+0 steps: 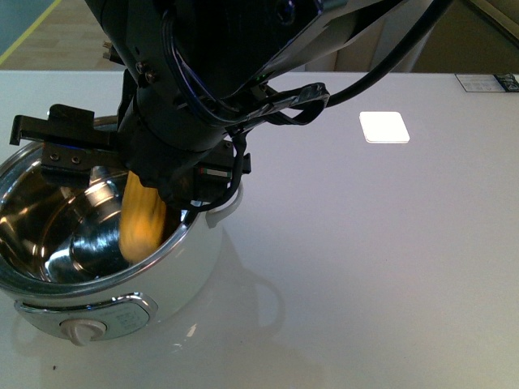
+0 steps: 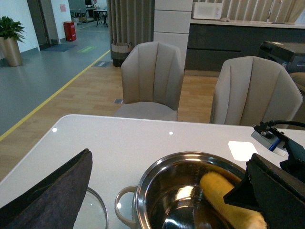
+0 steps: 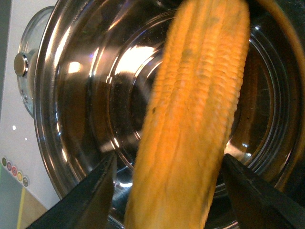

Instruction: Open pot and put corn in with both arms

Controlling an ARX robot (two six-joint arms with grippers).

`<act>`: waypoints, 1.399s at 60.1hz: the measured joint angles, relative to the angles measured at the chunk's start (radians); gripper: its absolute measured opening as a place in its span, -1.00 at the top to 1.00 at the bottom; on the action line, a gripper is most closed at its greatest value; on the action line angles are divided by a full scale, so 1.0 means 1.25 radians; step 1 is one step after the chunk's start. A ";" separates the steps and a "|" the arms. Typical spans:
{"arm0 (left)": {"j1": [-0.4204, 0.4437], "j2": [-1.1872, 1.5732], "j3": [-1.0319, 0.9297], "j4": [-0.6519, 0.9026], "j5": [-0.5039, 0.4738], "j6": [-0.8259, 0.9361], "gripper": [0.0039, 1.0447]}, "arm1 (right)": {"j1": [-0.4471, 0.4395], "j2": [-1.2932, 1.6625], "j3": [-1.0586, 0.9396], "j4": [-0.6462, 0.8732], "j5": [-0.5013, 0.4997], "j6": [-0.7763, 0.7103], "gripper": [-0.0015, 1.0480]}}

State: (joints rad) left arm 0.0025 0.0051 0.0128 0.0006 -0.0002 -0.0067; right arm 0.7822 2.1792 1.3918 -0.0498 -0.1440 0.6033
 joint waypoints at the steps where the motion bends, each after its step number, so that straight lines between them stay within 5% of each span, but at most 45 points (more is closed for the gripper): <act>1: 0.000 0.000 0.000 0.000 0.000 0.000 -0.87 | -0.002 -0.001 0.000 0.002 -0.001 0.003 -0.56; 7: 0.000 0.000 0.000 0.000 0.000 0.000 -0.87 | -0.015 -0.016 -0.017 0.020 -0.006 0.013 -0.85; 35: 0.000 0.000 0.000 0.000 0.000 0.000 -0.87 | -0.216 -0.421 -0.344 0.118 0.052 -0.002 -0.83; 58: 0.000 0.000 0.000 0.000 0.000 0.000 -0.87 | -0.496 -0.987 -0.645 -0.078 0.114 -0.219 -0.83; 68: 0.000 0.000 0.000 0.000 0.000 0.000 -0.87 | -0.523 -1.087 -0.659 -0.103 0.115 -0.258 -0.83; 72: 0.000 0.000 0.000 0.000 0.000 0.000 -0.87 | -0.520 -1.103 -0.728 0.064 0.187 -0.327 -0.66; 79: 0.000 0.000 0.000 0.000 0.000 0.000 -0.87 | -0.532 -1.151 -0.868 0.347 0.204 -0.425 -0.27; 84: 0.000 0.000 0.000 0.000 0.000 0.000 -0.87 | -0.544 -1.192 -0.909 0.388 0.192 -0.454 0.03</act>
State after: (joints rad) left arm 0.0025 0.0051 0.0128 0.0006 -0.0002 -0.0067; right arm 0.1020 0.6895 0.2558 0.4358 0.0963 0.0360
